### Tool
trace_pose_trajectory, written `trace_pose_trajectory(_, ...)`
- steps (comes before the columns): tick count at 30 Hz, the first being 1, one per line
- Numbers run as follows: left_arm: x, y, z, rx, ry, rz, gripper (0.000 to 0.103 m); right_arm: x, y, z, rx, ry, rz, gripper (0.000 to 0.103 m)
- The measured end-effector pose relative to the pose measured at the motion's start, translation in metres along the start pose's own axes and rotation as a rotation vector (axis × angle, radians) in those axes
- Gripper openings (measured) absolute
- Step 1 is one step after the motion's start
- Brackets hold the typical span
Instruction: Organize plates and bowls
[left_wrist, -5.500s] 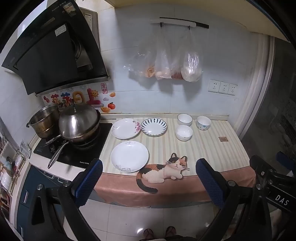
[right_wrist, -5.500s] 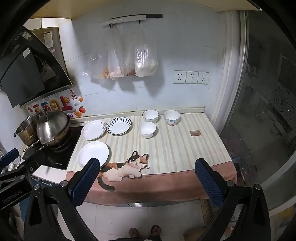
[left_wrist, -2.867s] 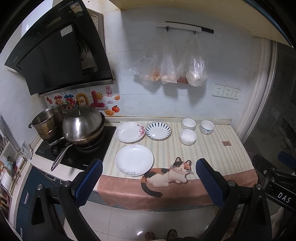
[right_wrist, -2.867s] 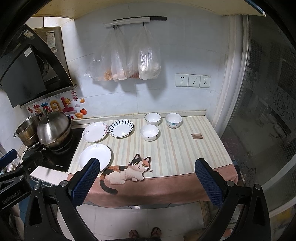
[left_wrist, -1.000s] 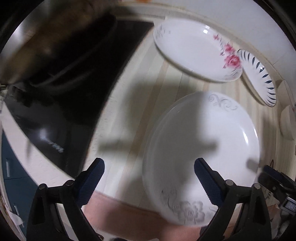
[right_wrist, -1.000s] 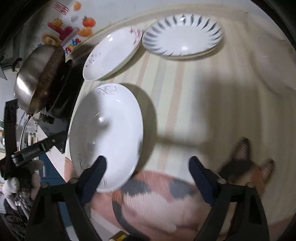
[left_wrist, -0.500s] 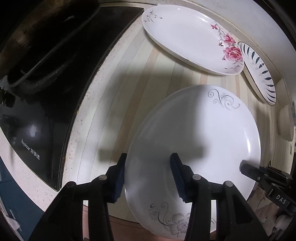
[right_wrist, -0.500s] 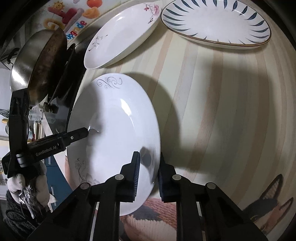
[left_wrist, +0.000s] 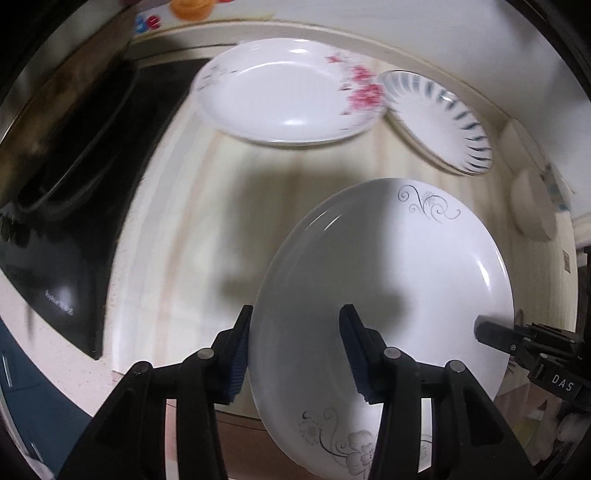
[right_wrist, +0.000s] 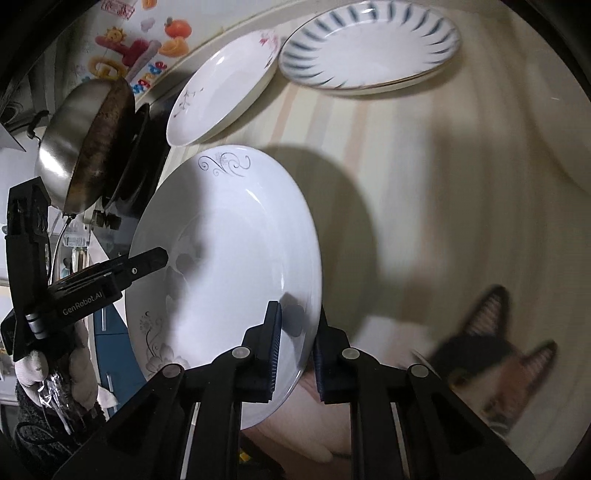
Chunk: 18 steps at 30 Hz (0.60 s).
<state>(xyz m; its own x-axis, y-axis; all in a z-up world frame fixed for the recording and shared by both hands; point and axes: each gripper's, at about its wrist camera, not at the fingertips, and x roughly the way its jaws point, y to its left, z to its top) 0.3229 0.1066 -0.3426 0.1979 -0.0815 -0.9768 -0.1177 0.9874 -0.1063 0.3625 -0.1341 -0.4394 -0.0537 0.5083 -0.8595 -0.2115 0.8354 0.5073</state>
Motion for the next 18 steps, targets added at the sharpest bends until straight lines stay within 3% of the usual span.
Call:
trace_pose_trajectory(10,0.011,-0.062,-0.005,0.112,-0.001,-0.061,0.044,-0.069,-0.057,-0.041,0.077,-0.085,-0.044,0.017)
trace_pose_trajectory(18,0.039,-0.1,-0.009,0.173,0.041,-0.063,0.044,-0.087,-0.107,-0.065,0.158,-0.108,-0.066,0.017)
